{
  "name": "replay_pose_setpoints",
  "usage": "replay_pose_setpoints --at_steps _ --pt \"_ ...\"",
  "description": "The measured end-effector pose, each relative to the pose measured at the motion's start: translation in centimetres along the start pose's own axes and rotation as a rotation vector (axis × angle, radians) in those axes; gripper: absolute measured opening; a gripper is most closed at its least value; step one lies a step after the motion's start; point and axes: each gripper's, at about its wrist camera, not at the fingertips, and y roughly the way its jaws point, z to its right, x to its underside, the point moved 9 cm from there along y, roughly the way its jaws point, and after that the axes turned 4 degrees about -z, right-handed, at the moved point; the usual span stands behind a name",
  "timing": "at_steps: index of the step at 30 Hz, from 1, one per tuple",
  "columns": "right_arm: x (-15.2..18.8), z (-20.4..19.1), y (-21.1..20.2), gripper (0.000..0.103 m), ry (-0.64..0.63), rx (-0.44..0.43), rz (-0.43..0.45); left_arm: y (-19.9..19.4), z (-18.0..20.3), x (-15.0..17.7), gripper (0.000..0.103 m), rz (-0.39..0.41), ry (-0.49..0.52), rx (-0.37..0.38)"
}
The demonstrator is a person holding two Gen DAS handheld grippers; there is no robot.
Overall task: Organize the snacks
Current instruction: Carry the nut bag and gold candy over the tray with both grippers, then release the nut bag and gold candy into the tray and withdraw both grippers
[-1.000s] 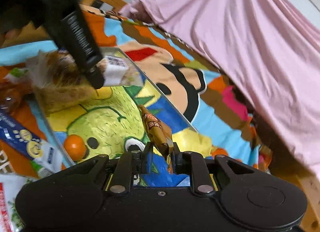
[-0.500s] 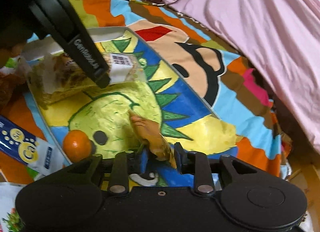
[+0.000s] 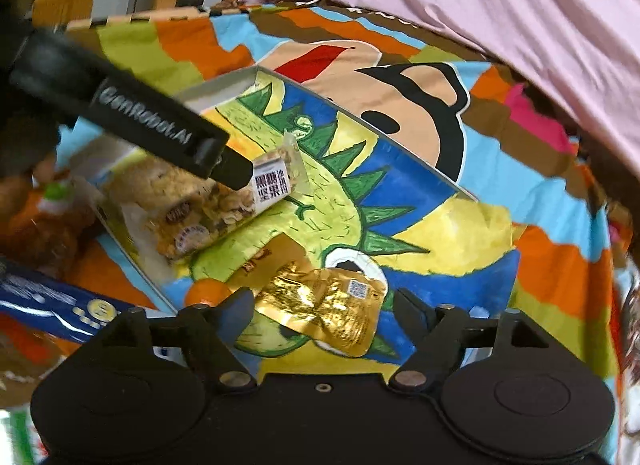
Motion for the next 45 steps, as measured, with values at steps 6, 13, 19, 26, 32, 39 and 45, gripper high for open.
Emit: replay_pose_setpoints --at_steps 6,13,19,26,32,39,45 --pt "-0.1 0.2 -3.3 0.088 0.054 0.002 0.053 -2.7 -0.7 -0.1 0.087 0.056 -0.051 0.011" --pt "-0.6 -0.1 -8.7 0.099 0.104 0.01 0.154 -7.9 -1.3 -0.1 0.099 0.159 -0.075 0.008" --pt "-0.8 -1.6 -14.0 0.1 0.114 0.021 0.254 -12.8 -1.6 0.5 0.102 0.242 -0.084 0.004" --pt "0.0 -3.9 -19.0 0.102 0.127 0.029 0.334 -17.6 -1.6 2.5 0.102 0.313 -0.055 -0.02" --pt "1.9 -5.8 -21.6 0.102 0.139 0.016 0.34 -20.6 -1.7 5.0 0.102 0.355 -0.04 -0.042" --pt "4.1 -7.1 -22.9 0.102 0.145 0.019 0.326 -22.2 -1.5 8.0 0.102 0.354 -0.009 -0.072" --pt "6.0 -7.8 -23.0 0.102 0.145 0.013 0.302 -23.0 -1.6 10.4 0.102 0.339 0.021 -0.094"
